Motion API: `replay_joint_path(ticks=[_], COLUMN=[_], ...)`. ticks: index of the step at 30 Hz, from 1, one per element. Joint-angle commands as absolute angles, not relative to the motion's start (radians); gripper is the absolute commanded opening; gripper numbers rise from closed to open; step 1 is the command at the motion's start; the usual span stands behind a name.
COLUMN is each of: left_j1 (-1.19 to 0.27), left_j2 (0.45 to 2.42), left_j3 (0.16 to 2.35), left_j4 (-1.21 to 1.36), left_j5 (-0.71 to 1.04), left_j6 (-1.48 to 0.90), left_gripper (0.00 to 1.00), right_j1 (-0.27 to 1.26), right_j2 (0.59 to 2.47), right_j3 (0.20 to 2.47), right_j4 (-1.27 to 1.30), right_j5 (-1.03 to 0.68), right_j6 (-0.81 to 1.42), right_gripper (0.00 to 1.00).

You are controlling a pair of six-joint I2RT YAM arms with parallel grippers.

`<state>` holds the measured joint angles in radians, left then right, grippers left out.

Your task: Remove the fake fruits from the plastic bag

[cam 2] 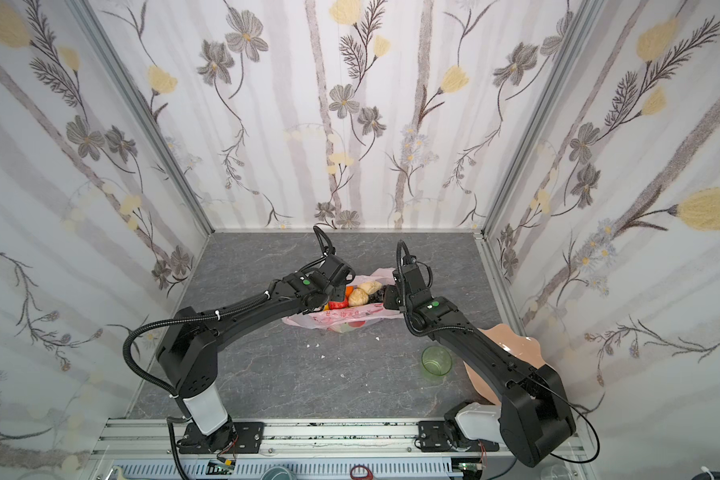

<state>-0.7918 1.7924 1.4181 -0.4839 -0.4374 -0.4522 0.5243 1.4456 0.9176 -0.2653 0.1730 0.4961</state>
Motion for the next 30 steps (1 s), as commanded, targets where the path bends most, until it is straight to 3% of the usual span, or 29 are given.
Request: replay_joint_path(ticks=[1,6,10,12,17,19,23,30], left_j1=[-0.773,-0.753,-0.713,-0.687,-0.609,-0.577,-0.52,-0.45], left_j2=[1.812,1.857,1.899,1.912,1.907,1.888,1.778,1.608], left_j3=[1.431,1.43,1.42,1.41,1.371,1.339,1.201,1.013], left_j4=[-0.499,-0.528,-0.548,-0.548,-0.533,-0.508,-0.418,-0.273], left_j5=[-0.522,-0.519,-0.5,-0.483,-0.43,-0.385,-0.292,-0.105], left_j6=[-0.489,-0.493,-0.518,-0.532,-0.584,-0.591,-0.626,-0.683], left_gripper=[0.7,0.85,0.85,0.75,0.16,0.0,0.0,0.0], right_j1=[0.525,0.525,0.525,0.525,0.509,0.497,0.437,0.367], right_j2=[1.433,1.43,1.428,1.427,1.426,1.434,1.445,1.47], right_j3=[0.913,0.917,0.92,0.92,0.916,0.913,0.891,0.87], right_j4=[-0.243,-0.251,-0.25,-0.251,-0.25,-0.252,-0.251,-0.182], right_j5=[0.194,0.199,0.201,0.21,0.222,0.226,0.209,0.036], right_j6=[0.49,0.484,0.481,0.478,0.456,0.441,0.406,0.403], right_gripper=[0.0,0.0,0.0,0.0,0.0,0.0,0.0,0.0])
